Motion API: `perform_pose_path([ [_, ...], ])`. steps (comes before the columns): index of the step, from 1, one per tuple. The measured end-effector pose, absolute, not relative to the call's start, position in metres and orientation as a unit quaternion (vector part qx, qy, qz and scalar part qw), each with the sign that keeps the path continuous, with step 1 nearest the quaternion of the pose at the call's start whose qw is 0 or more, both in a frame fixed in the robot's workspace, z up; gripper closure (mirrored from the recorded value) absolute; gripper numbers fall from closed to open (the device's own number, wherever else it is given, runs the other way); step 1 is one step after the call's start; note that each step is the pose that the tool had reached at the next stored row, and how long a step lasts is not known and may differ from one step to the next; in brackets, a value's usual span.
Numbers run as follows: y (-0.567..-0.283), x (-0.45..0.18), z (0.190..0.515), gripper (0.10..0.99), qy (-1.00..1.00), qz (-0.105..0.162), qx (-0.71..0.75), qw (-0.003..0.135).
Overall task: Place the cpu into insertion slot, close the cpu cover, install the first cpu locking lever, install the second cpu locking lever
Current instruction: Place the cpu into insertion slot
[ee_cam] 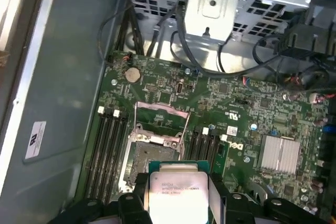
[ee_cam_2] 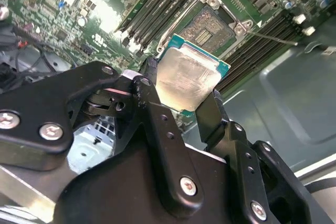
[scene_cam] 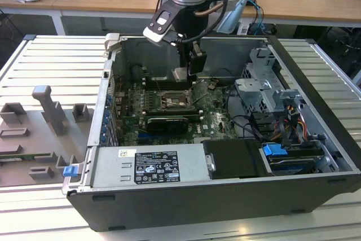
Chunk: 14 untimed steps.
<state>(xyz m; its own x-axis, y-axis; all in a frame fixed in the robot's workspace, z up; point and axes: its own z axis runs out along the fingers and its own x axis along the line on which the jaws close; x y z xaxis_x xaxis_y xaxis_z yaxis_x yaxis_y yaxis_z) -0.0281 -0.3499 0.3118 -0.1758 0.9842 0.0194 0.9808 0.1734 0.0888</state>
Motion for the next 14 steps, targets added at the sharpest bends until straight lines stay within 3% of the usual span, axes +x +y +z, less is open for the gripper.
perform_pose_path([
  [14,-0.350,-0.028,0.298,0.549,0.763,0.040,0.645,0.021],
])
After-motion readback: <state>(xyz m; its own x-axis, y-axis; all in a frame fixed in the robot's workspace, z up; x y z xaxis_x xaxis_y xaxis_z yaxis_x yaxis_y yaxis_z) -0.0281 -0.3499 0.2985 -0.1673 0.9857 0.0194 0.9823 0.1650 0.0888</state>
